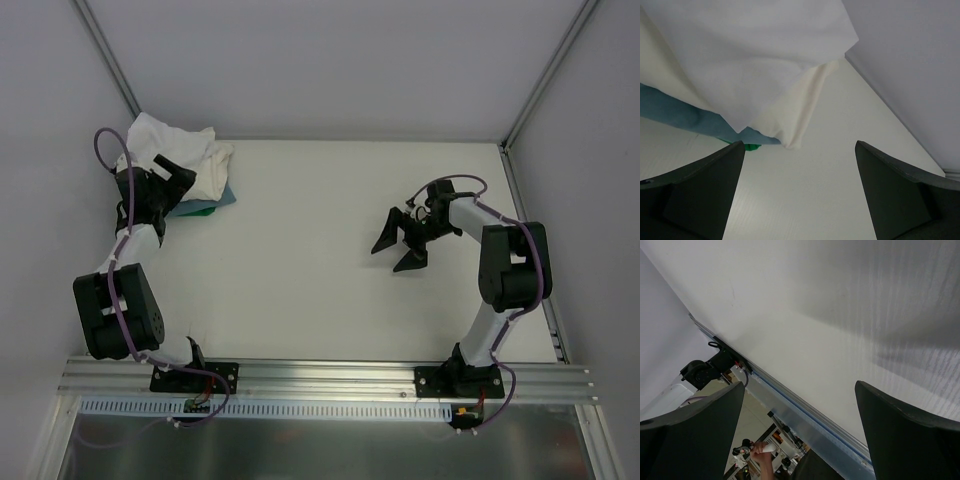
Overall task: Fold and stack the t-shirts
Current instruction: Put the neatly folded tshirt into the corner of the board with the left arm
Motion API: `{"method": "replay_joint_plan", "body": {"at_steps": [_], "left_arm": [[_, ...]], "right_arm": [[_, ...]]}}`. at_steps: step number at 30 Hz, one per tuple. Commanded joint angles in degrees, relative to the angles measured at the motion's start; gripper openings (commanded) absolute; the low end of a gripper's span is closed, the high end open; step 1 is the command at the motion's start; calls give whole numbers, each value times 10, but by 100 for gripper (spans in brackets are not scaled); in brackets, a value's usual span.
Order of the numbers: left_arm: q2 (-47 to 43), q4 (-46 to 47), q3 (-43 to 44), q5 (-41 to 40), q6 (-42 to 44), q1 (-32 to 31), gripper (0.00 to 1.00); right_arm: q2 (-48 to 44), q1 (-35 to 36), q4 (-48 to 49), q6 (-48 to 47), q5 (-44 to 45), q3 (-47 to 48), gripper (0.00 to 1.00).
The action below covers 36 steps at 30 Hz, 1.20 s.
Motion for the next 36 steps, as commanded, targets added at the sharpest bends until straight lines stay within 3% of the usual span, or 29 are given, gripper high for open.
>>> {"method": "replay_joint_plan", "body": {"at_steps": [1,21,36], "left_arm": [[-20,31,11,0,15,11,94],[68,-60,72,12,23,20,94],[105,-29,68,8,11,20,91]], "right_arm": [[-12,-2,-12,-6,-19,3,99],[-20,-2,-23,-8,-1,5,99],[-19,-3,-36,-19,0,6,99]]}}
